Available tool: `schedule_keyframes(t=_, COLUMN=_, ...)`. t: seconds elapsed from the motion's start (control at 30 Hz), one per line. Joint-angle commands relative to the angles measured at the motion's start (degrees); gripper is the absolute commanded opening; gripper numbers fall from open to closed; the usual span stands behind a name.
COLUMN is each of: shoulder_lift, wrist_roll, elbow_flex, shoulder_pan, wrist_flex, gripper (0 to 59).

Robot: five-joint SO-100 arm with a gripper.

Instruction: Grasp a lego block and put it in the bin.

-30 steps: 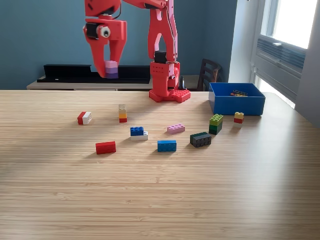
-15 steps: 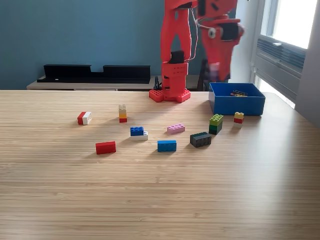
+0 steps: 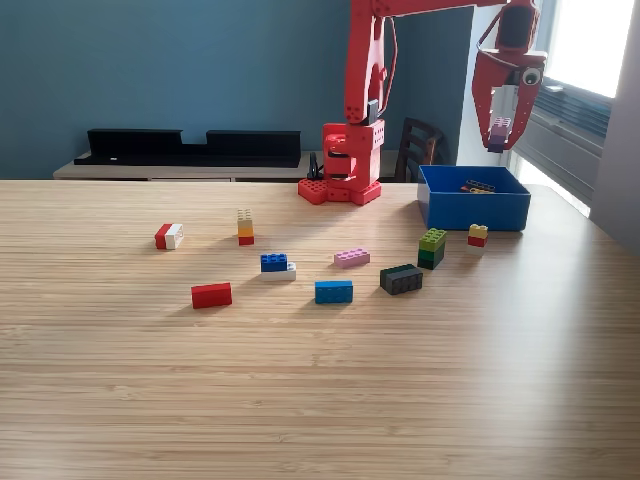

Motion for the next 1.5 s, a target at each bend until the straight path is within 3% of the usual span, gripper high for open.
schedule_keyframes(t=0.03, shoulder_lift=3.3, wrist_roll=-3.2, elbow_flex=2.5, shoulder_pan=-1.8, wrist_flex=0.6, gripper=0.0)
schedule_keyframes(t=0.13, shoulder_lift=3.3, wrist_roll=-4.7, elbow_flex=4.2, shoulder_pan=-1.9, wrist_flex=0.6, gripper=0.0)
schedule_keyframes(t=0.17, shoulder_lift=3.3, wrist_roll=-4.7, elbow_flex=4.2, shoulder_pan=-1.9, wrist_flex=0.6, gripper=2.4)
schedule_keyframes(t=0.23, shoulder_lift=3.3, wrist_roll=-4.6, elbow_flex=4.1, shoulder_pan=-1.9, wrist_flex=0.7, gripper=30.6)
schedule_keyframes(t=0.27, shoulder_lift=3.3, wrist_roll=-4.6, elbow_flex=4.2, shoulder_pan=-1.9, wrist_flex=0.7, gripper=40.3)
schedule_keyframes(t=0.33, shoulder_lift=3.3, wrist_roll=-4.6, elbow_flex=4.2, shoulder_pan=-1.9, wrist_flex=0.7, gripper=51.2)
schedule_keyframes(t=0.43, shoulder_lift=3.3, wrist_roll=-4.7, elbow_flex=4.2, shoulder_pan=-1.8, wrist_flex=0.7, gripper=54.9)
schedule_keyframes(t=0.6, shoulder_lift=3.9, wrist_roll=-4.7, elbow_flex=4.3, shoulder_pan=-1.2, wrist_flex=0.7, gripper=51.5)
schedule_keyframes(t=0.7, shoulder_lift=4.0, wrist_roll=-3.8, elbow_flex=3.7, shoulder_pan=0.4, wrist_flex=0.7, gripper=43.7)
schedule_keyframes(t=0.77, shoulder_lift=4.0, wrist_roll=-2.6, elbow_flex=2.2, shoulder_pan=3.4, wrist_flex=0.7, gripper=35.1)
schedule_keyframes(t=0.9, shoulder_lift=4.1, wrist_roll=1.2, elbow_flex=-0.6, shoulder_pan=13.2, wrist_flex=0.7, gripper=9.8)
schedule_keyframes(t=0.97, shoulder_lift=4.3, wrist_roll=1.9, elbow_flex=-1.3, shoulder_pan=19.2, wrist_flex=0.7, gripper=0.9)
schedule_keyframes(t=1.23, shoulder_lift=4.3, wrist_roll=3.1, elbow_flex=-5.0, shoulder_pan=42.1, wrist_flex=0.8, gripper=0.1)
schedule_keyframes(t=1.5, shoulder_lift=4.4, wrist_roll=0.3, elbow_flex=-4.7, shoulder_pan=52.4, wrist_flex=0.8, gripper=0.1)
